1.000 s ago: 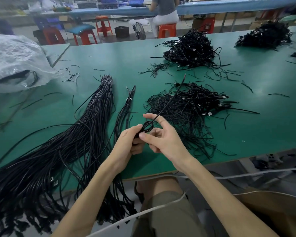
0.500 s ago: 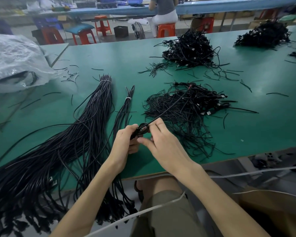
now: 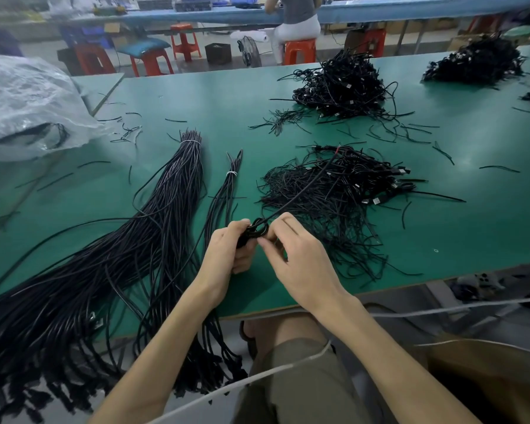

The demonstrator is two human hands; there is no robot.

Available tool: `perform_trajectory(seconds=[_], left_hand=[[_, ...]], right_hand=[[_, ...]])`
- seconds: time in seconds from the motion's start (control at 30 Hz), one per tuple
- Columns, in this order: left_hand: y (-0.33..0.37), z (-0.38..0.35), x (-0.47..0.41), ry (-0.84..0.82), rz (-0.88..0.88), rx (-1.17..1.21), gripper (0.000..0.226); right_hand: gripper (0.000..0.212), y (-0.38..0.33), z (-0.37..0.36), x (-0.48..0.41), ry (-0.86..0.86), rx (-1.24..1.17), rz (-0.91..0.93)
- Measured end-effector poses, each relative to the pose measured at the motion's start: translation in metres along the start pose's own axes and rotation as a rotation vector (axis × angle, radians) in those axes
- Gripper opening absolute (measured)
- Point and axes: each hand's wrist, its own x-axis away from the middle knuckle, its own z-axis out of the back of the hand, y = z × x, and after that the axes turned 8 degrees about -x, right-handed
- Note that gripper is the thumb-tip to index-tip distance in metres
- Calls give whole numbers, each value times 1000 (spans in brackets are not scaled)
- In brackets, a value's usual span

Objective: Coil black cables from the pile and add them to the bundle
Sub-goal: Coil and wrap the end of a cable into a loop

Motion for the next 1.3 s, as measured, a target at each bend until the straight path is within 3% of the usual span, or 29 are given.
perform_trajectory(seconds=[0.17,0.33,0.53,0.63,0.77,0.87,0.97,1.13,1.2,1.3], left_hand=[[-2,-8,2,107,-149,-293,58],[9,-6,9,108,-319,-411,22],[37,15,24,-40,-515,-459,59],[44,22,28,-65,-493,-613,70],[49,23,32,81,-570,-867,51],[54,28,32,49,-665,-1034,44],[54,28,32,41,-627,-1037,28],[53,18,34,197,-536,-991,39],[53,12,34,201,-423,-827,38],[57,8,32,119,-200,-668,28]], right_hand=[[15,2,0,3,140,68,4],[15,2,11,-4,136,170,38],[18,-1,15,-7,102,-60,67],[17,-3,16,-10,118,-120,89],[15,-3,15,-7,75,-134,120],[15,-4,15,-5,55,-151,129],[13,-7,16,-5,49,-182,124],[17,-13,12,-3,128,-246,76],[19,-14,11,-3,162,-220,100],[19,-16,11,-1,153,1,181]])
